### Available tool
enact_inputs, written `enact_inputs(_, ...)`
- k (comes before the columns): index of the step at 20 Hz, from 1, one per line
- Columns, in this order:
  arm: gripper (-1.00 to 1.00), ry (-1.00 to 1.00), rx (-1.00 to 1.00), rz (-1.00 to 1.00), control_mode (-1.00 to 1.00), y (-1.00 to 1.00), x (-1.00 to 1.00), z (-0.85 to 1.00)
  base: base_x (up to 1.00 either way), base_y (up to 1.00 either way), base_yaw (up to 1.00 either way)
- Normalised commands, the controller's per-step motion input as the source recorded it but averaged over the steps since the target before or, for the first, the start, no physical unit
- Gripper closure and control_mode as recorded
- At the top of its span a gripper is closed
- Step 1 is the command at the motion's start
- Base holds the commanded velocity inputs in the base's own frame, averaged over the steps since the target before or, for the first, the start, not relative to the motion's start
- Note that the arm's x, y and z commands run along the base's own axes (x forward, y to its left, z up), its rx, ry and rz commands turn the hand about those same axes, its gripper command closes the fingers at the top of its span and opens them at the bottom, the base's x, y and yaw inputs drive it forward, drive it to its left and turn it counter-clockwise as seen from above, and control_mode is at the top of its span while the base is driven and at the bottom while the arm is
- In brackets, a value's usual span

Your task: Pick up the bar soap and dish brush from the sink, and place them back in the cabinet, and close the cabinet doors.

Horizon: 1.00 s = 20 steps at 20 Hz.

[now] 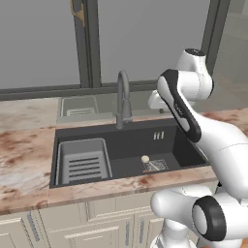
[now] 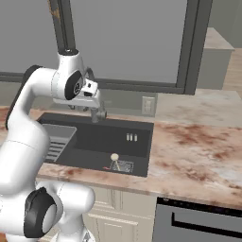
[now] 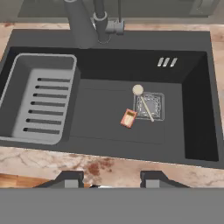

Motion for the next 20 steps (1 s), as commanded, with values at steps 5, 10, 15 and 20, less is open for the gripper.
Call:
enact_inputs(5, -1.0, 0.05, 0.0, 0.0, -1.0, -0.17, 0.0, 0.0, 0.0, 0.0, 0.0)
enact_inputs(10, -1.0, 0.12, 0.0, 0.06, -1.0, -0.43, 0.03, -0.15, 0.0, 0.0, 0.0)
enact_inputs(15, -1.0, 0.08, 0.0, 0.08, -1.0, -0.38, 0.14, -0.22, 0.0, 0.0, 0.0)
enact_inputs(20, -1.0, 0.07, 0.0, 0.11, -1.0, -0.29, 0.25, -0.27, 0.0, 0.0, 0.0)
